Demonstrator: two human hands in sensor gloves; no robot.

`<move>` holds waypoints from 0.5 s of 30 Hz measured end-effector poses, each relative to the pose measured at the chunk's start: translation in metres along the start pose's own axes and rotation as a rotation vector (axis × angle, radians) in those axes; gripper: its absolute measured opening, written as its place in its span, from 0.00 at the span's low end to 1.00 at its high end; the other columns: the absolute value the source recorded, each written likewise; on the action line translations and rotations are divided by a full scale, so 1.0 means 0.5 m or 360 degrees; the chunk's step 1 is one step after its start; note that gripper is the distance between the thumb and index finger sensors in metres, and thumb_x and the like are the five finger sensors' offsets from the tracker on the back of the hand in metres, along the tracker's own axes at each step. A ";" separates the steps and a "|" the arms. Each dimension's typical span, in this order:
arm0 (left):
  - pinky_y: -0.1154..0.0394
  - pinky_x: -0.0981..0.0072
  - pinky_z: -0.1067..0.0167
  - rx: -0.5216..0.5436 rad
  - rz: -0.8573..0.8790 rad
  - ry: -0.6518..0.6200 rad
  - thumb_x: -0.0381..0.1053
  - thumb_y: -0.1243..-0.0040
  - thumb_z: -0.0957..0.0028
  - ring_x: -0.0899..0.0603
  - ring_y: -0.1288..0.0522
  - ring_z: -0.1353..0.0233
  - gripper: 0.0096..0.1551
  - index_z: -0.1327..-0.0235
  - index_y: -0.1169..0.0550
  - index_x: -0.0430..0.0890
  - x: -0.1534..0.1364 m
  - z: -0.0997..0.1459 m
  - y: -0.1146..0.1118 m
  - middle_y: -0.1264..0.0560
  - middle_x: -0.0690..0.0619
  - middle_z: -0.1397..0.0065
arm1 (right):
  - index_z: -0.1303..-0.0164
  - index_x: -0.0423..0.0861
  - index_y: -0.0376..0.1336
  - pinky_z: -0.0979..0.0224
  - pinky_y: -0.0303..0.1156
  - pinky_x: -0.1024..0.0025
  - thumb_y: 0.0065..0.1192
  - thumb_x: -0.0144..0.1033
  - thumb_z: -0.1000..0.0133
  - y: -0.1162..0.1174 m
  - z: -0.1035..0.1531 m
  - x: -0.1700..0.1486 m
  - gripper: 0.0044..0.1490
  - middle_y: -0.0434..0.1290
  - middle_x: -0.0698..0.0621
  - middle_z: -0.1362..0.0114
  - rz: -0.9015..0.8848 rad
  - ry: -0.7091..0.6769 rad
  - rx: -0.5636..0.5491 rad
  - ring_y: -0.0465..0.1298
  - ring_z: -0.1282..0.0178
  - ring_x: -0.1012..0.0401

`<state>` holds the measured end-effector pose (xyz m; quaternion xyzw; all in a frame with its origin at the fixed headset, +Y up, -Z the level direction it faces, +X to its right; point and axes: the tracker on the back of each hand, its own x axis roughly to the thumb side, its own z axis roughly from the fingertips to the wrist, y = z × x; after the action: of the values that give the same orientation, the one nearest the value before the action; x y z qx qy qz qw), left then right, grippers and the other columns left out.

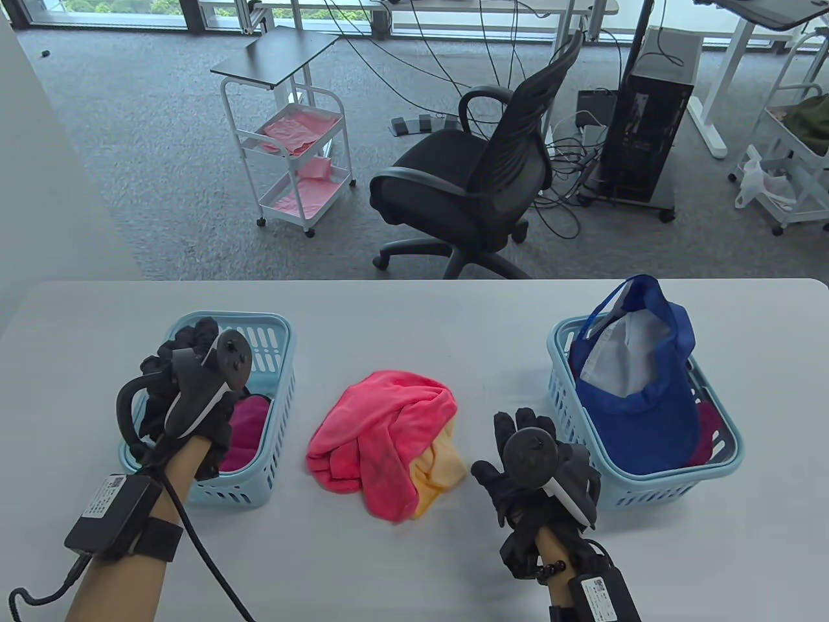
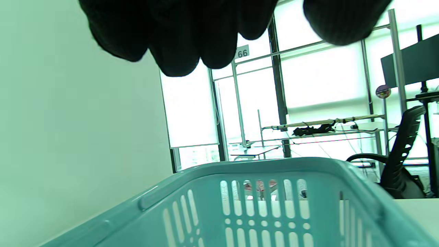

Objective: Sort apparel and towels into hand baskets

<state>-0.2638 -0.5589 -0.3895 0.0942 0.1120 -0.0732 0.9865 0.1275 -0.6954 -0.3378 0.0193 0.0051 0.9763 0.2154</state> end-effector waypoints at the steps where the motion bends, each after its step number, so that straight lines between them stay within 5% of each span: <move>1: 0.29 0.38 0.27 -0.0005 0.0027 -0.0063 0.68 0.48 0.49 0.33 0.27 0.21 0.47 0.20 0.42 0.48 0.019 0.009 0.009 0.34 0.43 0.18 | 0.22 0.44 0.46 0.23 0.46 0.32 0.62 0.53 0.53 0.000 0.000 0.000 0.53 0.41 0.36 0.18 0.0001 0.0000 0.0000 0.42 0.21 0.34; 7: 0.33 0.34 0.26 -0.0081 0.0296 -0.0421 0.71 0.51 0.50 0.28 0.33 0.19 0.52 0.17 0.49 0.47 0.146 0.074 0.018 0.41 0.38 0.15 | 0.22 0.44 0.46 0.23 0.46 0.32 0.62 0.53 0.53 0.000 0.000 0.001 0.53 0.41 0.37 0.18 0.0003 -0.0003 -0.0016 0.43 0.20 0.35; 15: 0.37 0.29 0.26 -0.0405 0.0262 -0.0688 0.71 0.49 0.50 0.20 0.41 0.19 0.60 0.18 0.59 0.45 0.322 0.131 -0.090 0.54 0.27 0.16 | 0.23 0.44 0.46 0.23 0.47 0.32 0.62 0.53 0.53 -0.001 0.000 -0.004 0.53 0.41 0.36 0.18 -0.0003 0.0004 -0.0026 0.43 0.21 0.34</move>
<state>-0.1023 -0.6357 -0.3723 -0.0397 -0.1009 0.0037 0.9941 0.1296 -0.6955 -0.3378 0.0164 -0.0026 0.9762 0.2164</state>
